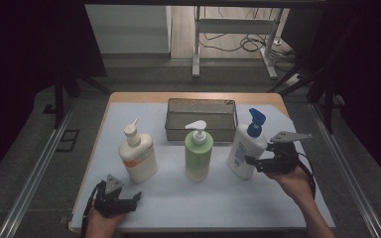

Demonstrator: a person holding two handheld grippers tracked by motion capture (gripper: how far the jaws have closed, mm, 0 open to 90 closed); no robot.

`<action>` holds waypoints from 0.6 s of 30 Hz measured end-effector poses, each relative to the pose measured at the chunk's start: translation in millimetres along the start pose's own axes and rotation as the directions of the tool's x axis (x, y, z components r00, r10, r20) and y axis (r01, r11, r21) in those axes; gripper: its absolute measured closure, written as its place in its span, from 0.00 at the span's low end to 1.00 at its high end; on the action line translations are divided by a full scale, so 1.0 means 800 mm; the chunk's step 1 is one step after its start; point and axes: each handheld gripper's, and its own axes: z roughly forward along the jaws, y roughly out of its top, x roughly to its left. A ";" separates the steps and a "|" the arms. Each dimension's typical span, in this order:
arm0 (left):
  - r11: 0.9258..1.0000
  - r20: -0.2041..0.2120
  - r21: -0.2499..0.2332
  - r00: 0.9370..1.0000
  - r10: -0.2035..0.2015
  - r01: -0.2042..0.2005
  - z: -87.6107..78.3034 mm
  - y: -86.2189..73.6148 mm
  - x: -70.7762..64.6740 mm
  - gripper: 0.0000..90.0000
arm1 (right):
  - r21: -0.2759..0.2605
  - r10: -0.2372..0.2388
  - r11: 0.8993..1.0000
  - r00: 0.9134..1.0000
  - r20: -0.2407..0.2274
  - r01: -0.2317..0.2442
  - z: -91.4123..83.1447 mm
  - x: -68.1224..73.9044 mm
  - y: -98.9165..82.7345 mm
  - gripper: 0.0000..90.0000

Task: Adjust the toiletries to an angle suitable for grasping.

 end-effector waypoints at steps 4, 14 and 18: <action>1.000 0.000 0.000 1.000 0.000 0.000 0.000 0.000 0.000 0.13 | 0.002 -0.008 1.000 1.000 0.012 0.008 0.005 0.002 0.006 0.20; 1.000 0.000 0.000 1.000 0.000 0.000 0.000 0.000 0.000 0.13 | -0.005 -0.022 1.000 0.999 0.043 0.023 0.021 0.006 0.013 0.27; 1.000 0.000 0.000 1.000 0.000 0.000 0.000 0.000 0.000 0.13 | -0.016 -0.020 1.000 0.999 0.047 0.021 0.026 0.007 0.015 0.31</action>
